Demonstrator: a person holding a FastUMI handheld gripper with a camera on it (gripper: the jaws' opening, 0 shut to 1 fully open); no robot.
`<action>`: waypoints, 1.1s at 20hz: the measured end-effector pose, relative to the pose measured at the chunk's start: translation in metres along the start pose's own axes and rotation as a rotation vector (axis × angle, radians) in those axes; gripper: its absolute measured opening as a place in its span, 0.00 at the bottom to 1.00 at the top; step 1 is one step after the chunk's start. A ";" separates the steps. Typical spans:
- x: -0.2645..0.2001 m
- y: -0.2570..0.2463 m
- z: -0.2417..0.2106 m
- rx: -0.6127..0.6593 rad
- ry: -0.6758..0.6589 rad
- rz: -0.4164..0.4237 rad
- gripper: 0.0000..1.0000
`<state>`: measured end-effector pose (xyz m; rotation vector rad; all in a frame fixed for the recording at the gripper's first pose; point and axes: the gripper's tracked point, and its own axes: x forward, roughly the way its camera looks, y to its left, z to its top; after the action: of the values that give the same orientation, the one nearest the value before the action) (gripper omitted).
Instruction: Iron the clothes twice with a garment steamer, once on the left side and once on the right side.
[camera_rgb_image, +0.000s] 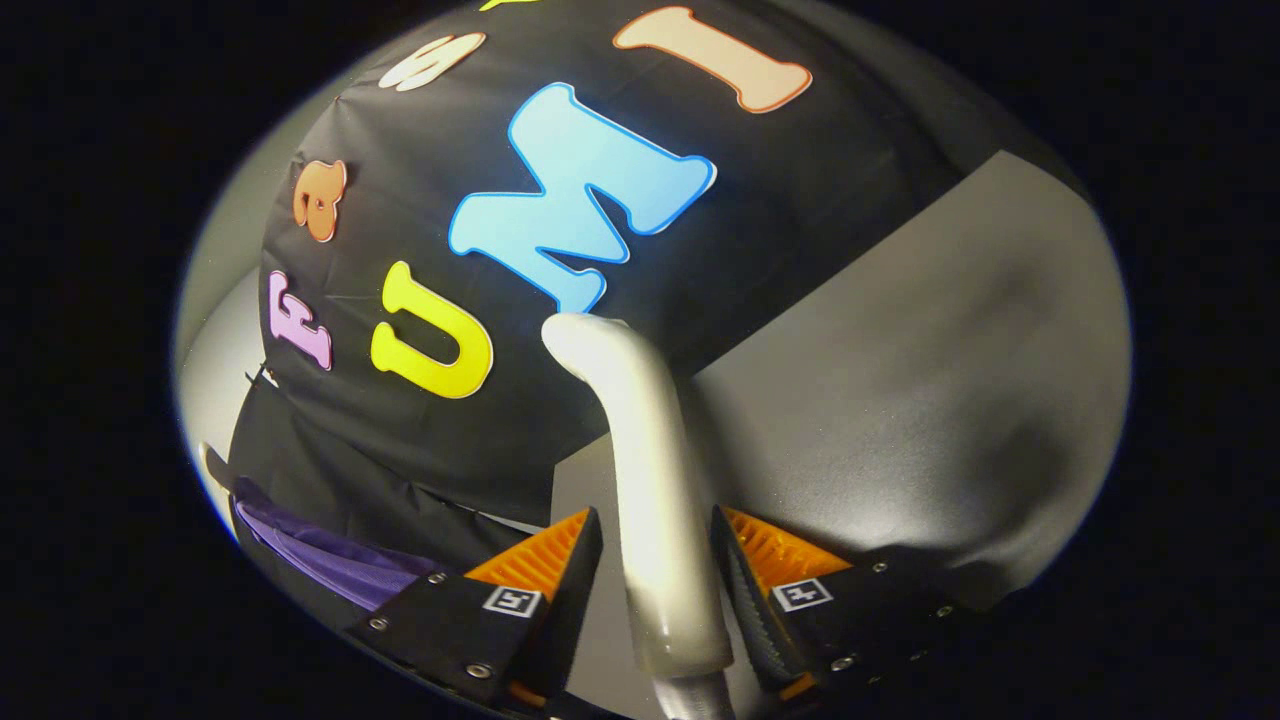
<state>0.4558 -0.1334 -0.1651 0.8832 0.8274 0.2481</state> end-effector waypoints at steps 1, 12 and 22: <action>0.002 -0.002 0.002 0.015 0.012 0.000 0.56; 0.002 0.007 -0.003 0.005 0.028 0.006 0.35; -0.068 0.064 -0.014 -0.120 -0.133 0.018 0.35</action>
<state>0.4085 -0.1194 -0.0844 0.7857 0.6745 0.2495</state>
